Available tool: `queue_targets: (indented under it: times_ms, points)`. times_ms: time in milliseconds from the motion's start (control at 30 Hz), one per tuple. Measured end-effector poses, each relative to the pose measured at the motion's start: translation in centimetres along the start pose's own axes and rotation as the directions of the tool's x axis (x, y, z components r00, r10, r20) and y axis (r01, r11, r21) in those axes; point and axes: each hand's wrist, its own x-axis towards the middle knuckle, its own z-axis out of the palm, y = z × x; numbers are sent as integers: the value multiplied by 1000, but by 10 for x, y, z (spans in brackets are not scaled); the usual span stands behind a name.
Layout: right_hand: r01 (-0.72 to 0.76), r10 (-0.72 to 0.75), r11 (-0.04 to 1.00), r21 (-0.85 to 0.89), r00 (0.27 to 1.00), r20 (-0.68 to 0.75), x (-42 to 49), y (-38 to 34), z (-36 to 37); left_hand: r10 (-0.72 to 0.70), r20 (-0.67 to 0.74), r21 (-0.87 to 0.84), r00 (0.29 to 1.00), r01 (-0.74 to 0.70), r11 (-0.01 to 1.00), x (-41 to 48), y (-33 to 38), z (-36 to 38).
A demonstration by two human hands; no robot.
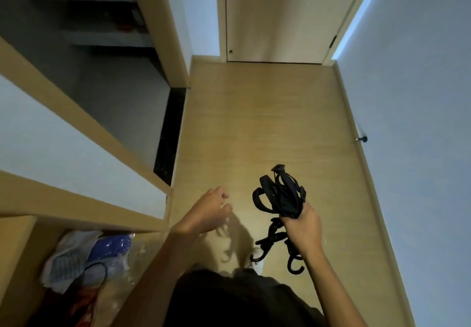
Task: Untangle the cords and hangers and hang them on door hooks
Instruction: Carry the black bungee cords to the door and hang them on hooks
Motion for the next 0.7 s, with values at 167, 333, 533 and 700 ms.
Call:
queue_targets:
  times_ms: [167, 333, 533, 700]
  points:
    - [-85, 86, 995, 59, 996, -15, 41, 15, -27, -72, 69, -9, 995, 73, 997, 26, 24, 19]
    - [-104, 103, 992, 71, 994, 24, 97, 2, -34, -124, 110, -26, 986, 127, 992, 62, 36, 12]
    - [-54, 54, 998, 32, 998, 20, 195, -38, -30, -135, 72, -34, 988, 137, 990, 150, 58, -29]
    - [-17, 19, 999, -40, 998, 54, 278, -89, -35, -67, 79, -51, 995, 71, 996, 242, 92, -88]
